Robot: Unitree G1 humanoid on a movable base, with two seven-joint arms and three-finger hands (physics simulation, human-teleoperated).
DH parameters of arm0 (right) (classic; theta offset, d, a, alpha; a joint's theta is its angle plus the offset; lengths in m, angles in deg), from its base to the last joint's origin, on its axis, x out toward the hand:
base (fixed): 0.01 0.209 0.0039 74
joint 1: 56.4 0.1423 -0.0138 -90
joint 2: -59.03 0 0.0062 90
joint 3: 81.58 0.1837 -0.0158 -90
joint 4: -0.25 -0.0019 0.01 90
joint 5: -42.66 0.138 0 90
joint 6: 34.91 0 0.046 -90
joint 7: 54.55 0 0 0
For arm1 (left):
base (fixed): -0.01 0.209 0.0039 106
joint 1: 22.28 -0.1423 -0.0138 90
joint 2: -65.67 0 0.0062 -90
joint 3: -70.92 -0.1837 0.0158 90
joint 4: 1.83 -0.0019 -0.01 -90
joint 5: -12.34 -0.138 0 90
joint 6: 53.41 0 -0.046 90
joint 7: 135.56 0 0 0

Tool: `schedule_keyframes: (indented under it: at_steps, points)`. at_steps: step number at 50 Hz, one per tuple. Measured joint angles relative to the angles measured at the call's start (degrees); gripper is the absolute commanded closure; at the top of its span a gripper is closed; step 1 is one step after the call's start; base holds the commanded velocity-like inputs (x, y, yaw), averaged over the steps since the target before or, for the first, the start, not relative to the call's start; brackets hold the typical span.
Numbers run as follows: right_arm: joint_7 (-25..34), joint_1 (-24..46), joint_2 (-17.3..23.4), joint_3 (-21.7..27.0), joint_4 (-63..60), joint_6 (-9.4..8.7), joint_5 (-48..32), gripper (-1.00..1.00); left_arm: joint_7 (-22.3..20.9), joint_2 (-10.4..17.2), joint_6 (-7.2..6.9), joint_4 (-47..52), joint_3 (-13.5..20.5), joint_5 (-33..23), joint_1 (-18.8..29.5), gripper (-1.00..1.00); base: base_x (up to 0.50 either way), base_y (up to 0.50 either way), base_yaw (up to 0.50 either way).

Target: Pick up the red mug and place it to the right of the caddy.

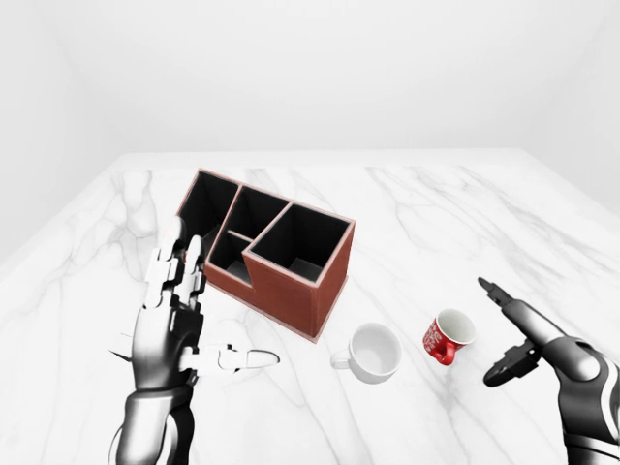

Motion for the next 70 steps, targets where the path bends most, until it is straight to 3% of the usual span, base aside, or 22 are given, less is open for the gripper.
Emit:
schedule_keyframes:
  at_steps: [33, 70]
  points:
    - [0.0, 6.0, 3.4, -5.1, 4.3, 0.0, -8.7, -1.0, 0.5, 0.3, 0.0, -1.5, -0.7, -0.4, 0.6, -1.0, 0.0, 0.0, 0.0]
    - [0.0, 7.8, 1.0, -9.6, 2.6, 0.0, -17.4, -1.0, 0.5, 0.3, 0.0, -1.8, -0.3, -0.2, 0.9, -1.0, 0.0, 0.0, 0.0]
